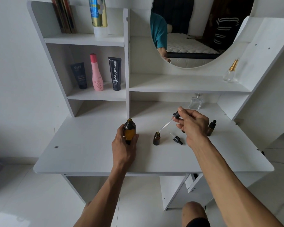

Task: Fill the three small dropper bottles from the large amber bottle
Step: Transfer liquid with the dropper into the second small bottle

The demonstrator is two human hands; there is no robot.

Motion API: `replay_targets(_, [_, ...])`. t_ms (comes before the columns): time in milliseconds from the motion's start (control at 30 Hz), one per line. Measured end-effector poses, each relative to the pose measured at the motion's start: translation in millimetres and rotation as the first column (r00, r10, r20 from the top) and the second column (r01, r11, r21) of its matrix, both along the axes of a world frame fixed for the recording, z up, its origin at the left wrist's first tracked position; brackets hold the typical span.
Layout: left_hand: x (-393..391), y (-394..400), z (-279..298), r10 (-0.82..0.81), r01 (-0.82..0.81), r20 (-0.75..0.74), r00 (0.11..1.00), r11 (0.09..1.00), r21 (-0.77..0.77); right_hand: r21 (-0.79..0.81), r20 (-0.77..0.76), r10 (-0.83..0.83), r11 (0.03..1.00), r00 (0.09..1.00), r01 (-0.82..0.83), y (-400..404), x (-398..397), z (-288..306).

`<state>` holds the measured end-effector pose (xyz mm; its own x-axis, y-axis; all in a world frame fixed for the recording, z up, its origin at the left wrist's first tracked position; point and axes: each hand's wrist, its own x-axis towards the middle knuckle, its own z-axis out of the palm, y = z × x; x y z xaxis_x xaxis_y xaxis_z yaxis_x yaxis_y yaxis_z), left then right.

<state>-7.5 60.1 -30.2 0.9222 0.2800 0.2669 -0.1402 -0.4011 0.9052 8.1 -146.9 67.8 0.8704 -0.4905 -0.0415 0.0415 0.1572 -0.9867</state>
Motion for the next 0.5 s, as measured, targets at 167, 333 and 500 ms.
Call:
replay_targets(167, [0.0, 0.5, 1.2, 0.003, -0.003, 0.009, 1.0, 1.0, 0.007, -0.022, 0.006, 0.0, 1.0, 1.0, 0.0, 0.2, -1.2, 3.3])
replay_targets(333, [-1.0, -0.1, 2.5, 0.003, -0.003, 0.007, 1.0, 1.0, 0.003, -0.052, 0.003, 0.001, 0.999, 1.0, -0.001, 0.4, -2.1, 4.1])
replay_targets(500, [-2.1, -0.2, 3.8, 0.0, 0.0, 0.007, 1.0, 1.0, -0.014, -0.063, 0.008, 0.008, 0.998, 1.0, -0.007, 0.8, -2.7, 5.9])
